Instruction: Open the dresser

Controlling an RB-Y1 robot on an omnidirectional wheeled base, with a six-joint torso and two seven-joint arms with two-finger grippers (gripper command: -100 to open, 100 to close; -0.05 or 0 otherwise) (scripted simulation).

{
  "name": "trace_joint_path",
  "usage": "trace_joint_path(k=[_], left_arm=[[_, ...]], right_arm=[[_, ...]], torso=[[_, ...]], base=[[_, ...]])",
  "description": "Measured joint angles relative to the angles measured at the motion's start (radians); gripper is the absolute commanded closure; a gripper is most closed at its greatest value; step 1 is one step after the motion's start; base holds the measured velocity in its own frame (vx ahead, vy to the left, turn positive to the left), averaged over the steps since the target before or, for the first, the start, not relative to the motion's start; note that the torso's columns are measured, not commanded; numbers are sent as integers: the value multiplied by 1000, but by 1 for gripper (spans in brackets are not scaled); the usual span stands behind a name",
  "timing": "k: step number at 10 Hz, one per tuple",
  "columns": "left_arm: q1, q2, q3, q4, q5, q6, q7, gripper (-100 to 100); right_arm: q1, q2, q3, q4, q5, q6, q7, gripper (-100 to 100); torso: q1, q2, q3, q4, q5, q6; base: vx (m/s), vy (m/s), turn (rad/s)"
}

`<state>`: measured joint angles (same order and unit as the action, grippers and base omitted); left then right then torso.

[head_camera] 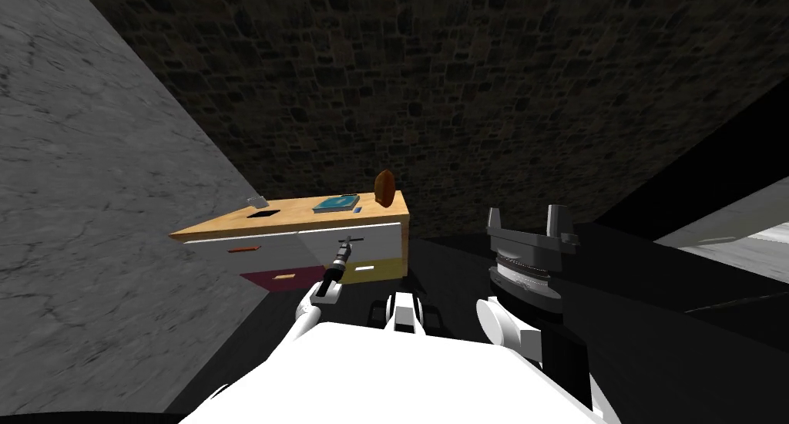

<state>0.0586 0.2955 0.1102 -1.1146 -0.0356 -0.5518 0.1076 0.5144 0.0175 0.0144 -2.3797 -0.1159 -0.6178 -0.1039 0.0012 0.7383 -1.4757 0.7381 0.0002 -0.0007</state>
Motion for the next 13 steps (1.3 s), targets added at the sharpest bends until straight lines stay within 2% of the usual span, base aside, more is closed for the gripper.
trace_joint_path(k=[2, 3, 4, 6, 7, 10, 13], left_arm=[[-40, 39, 37, 73, 18, -22, 22, -100], [-42, 42, 40, 77, 20, -25, 26, 100], [-27, 12, 21, 51, 8, -17, 9, 100], [7, -9, -6, 4, -4, -8, -5, 100], [25, -35, -27, -21, -15, -5, -19, 100], [50, -64, -60, -64, -30, 3, -38, 100], [114, -117, -119, -172, -57, 37, -65, 100]], right_arm=[[0, 0, 0, 0, 0, 0, 0, 0], [0, 0, 0, 0, 0, 0, 0, 0], [0, 0, 0, 0, 0, 0, 0, 0], [0, 0, 0, 0, 0, 0, 0, 0], [0, 0, 0, 0, 0, 0, 0, 0], [0, 0, 0, 0, 0, 0, 0, 0], [0, 0, 0, 0, 0, 0, 0, 0]], torso=[[-1, -1, -1, 0, 0, 1], [1, -2, -1, -1, 0, 0], [5, -4, -2, -1, 1, -1], [2, -2, -1, 0, 1, 1], [0, -1, -1, 0, 0, 1], [-3, 1, 0, 0, -1, 1], [1, -2, -1, -1, 0, 1]], base=[[-35, -58, -138], [36, 53, 313], [47, 80, 167], [56, 105, 174], [54, 61, 75], [45, 41, 113], [77, 85, 226]])
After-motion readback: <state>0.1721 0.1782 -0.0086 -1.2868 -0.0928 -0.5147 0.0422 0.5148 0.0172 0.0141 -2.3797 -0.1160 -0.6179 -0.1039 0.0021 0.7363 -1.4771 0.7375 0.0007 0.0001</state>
